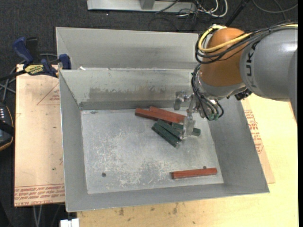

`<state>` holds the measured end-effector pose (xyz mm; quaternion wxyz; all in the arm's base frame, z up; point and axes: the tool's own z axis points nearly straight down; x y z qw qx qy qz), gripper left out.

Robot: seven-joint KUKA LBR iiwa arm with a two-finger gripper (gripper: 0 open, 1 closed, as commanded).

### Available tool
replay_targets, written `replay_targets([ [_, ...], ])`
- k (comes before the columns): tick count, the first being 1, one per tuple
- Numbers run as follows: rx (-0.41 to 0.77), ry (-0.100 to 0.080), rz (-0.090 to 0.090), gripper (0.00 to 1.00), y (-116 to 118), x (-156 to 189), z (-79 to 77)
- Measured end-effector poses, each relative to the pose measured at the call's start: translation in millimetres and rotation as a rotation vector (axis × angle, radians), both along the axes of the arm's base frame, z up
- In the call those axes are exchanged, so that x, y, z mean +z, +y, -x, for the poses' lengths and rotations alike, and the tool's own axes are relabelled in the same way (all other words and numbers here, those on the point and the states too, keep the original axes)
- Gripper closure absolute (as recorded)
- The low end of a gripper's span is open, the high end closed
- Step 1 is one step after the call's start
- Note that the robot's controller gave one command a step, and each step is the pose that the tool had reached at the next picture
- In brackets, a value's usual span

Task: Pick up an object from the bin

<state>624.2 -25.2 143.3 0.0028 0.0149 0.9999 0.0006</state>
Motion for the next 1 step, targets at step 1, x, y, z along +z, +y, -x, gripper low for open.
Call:
replay_targets([
  [1, -0.02, 0.007, -0.001, 0.0, 1.3, -56.9, 3.8],
])
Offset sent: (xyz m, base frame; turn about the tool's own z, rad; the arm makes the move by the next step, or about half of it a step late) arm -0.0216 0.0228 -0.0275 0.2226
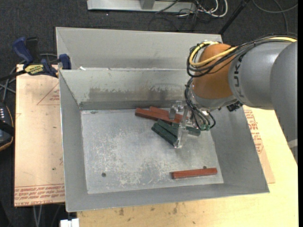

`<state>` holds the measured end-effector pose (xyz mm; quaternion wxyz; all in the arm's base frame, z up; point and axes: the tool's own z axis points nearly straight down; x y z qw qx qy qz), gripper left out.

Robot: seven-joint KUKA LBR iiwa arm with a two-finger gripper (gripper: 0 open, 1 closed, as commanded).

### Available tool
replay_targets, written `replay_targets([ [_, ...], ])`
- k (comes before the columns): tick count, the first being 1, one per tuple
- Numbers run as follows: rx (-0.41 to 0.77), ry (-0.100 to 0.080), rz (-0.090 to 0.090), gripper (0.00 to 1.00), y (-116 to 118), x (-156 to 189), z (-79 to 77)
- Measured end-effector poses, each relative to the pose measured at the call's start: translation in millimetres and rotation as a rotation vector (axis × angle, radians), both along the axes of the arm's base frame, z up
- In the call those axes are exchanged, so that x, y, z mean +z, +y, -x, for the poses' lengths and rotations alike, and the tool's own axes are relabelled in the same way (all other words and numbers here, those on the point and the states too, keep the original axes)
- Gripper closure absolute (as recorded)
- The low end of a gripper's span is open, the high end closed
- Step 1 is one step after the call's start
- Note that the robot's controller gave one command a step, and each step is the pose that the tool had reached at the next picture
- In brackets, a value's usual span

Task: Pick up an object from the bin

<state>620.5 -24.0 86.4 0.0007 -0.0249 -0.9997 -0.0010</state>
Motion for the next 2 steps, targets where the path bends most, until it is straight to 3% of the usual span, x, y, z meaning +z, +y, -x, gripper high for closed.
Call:
replay_targets([
  [1, -0.18, 0.0, 0.001, 0.0, 16, 20, 13.3],
  [2, -0.001, -0.004, 0.001, 0.0, 20, -3, 8.4],
])
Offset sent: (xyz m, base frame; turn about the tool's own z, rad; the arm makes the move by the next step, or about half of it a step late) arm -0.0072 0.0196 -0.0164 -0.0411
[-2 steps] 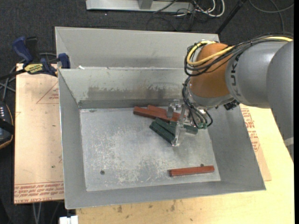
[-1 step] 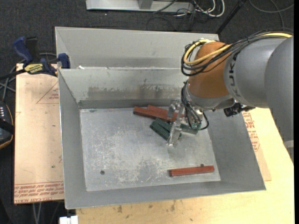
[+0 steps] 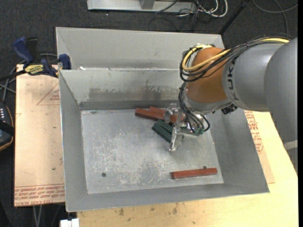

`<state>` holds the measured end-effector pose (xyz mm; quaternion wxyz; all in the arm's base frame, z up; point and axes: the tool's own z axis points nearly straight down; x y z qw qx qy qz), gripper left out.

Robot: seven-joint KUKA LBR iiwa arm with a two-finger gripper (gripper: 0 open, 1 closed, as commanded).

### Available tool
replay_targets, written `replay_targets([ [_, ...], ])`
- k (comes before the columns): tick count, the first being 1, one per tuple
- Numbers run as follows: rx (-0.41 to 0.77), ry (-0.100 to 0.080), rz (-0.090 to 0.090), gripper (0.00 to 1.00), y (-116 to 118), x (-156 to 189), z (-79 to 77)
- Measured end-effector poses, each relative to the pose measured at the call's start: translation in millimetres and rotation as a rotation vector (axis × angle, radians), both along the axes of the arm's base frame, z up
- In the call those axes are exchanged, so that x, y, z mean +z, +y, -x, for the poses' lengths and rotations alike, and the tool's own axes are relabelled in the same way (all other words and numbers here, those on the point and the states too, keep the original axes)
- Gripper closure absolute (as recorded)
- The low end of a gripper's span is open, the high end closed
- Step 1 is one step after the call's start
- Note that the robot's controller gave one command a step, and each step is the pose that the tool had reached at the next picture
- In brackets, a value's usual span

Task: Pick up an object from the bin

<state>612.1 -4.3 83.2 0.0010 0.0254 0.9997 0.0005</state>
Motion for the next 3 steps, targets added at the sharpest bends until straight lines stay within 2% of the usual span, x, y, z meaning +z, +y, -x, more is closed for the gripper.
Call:
replay_targets([
  [1, -0.197, -0.008, -0.002, 1.0, -1.6, -7.4, 2.1],
  [3, -0.196, -0.006, -0.002, 1.0, -1.5, -4.1, 3.1],
])
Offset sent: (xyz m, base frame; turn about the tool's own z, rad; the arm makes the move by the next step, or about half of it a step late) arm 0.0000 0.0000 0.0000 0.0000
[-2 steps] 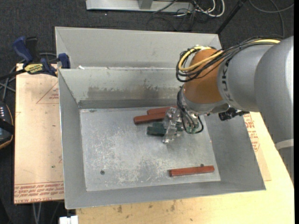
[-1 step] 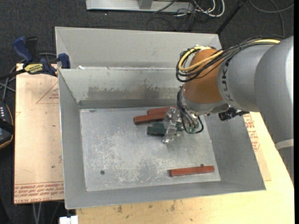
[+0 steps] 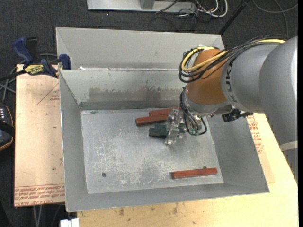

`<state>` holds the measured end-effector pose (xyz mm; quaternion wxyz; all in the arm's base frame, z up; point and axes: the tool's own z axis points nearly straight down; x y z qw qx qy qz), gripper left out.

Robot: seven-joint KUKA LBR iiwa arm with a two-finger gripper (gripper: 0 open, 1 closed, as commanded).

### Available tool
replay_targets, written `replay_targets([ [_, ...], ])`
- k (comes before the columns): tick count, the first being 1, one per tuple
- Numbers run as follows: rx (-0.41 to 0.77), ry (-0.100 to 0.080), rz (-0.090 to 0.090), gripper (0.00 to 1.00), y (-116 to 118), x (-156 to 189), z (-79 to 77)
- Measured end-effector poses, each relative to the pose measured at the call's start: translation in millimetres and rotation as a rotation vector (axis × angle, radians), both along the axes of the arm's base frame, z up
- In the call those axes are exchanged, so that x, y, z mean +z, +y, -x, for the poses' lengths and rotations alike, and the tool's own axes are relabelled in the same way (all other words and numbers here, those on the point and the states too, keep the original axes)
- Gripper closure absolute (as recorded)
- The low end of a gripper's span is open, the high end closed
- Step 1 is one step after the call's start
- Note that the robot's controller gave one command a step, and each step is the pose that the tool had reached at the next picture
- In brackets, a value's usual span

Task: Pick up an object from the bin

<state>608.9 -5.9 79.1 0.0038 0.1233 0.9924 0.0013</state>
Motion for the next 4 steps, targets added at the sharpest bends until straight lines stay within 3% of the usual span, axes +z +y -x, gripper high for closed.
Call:
replay_targets([
  [4, 0.002, 0.013, 0.0, 1.0, 0, 60, 2.6],
])
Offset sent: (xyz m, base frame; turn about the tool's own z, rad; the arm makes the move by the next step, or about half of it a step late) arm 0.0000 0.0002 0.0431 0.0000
